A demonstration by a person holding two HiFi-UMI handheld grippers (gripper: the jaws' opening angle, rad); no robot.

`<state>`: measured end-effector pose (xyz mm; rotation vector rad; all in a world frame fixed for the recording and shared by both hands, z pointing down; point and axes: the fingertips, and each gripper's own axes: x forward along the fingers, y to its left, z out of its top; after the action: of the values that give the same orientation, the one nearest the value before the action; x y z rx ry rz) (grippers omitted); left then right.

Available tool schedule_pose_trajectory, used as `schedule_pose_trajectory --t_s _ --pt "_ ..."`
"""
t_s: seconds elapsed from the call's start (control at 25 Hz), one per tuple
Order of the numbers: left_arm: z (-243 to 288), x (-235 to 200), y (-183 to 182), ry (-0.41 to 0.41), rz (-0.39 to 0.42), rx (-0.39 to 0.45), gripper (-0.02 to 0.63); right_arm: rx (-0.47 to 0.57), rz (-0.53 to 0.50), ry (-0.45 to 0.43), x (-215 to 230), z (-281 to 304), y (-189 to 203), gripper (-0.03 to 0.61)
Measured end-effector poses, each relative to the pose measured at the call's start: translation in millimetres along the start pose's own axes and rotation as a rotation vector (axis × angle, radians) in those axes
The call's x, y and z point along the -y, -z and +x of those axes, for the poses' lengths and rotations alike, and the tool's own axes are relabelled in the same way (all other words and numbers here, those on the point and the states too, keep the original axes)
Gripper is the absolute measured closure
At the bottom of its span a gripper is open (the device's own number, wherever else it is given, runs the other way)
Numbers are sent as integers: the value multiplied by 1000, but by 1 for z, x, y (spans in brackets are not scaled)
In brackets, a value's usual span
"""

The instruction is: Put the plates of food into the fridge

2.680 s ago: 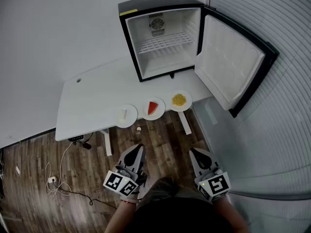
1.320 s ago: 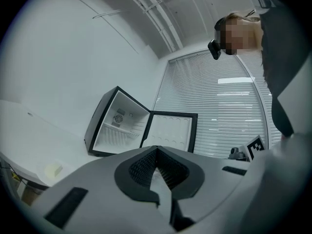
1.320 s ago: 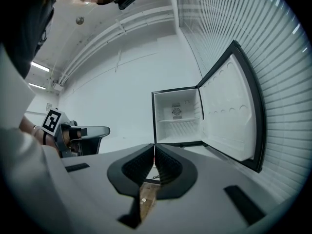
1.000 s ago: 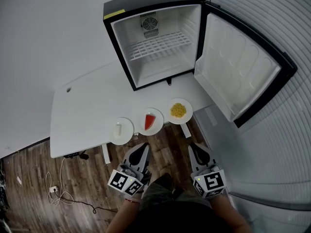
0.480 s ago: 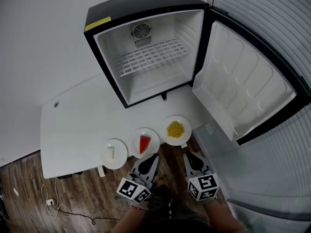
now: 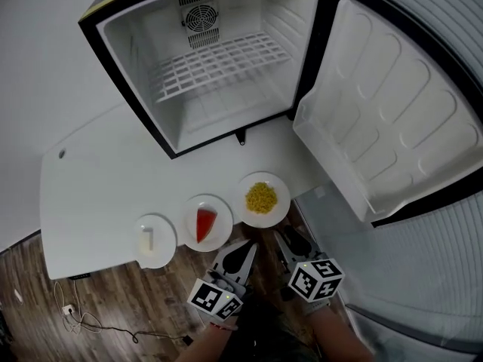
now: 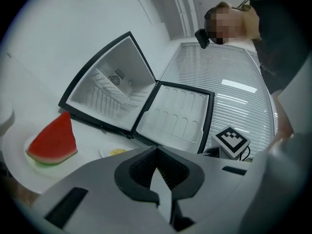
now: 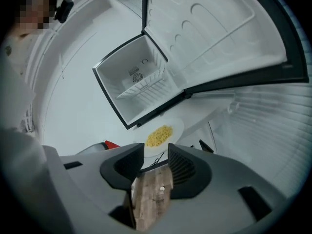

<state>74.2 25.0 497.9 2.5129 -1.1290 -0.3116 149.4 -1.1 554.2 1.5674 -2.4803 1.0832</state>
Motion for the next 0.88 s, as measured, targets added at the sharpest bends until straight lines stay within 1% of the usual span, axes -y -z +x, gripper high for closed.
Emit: schedule_pose_trajectory --t_s 0.08,0.24,0.36,0.52,0.76,0.8,0.88 --pt "4 0 10 -2 8 -2 607 -7 57 -14 4 8 5 443" --pt "13 -3 23 -6 57 -9 607 -1 227 -31 12 23 10 439" --pt "16 -7 29 -26 80 -1 607 8 299 -47 15 34 10 439" --pt "18 -13 30 -41 84 16 607 47 401 -70 17 43 3 439" --pt "14 -17 30 -57 77 35 607 56 596 -100 23 54 7 440" --pt "14 -17 31 -57 75 35 607 57 622 -109 23 55 7 444" --pt "14 -17 31 -58 73 36 607 63 659 -135 21 56 4 481"
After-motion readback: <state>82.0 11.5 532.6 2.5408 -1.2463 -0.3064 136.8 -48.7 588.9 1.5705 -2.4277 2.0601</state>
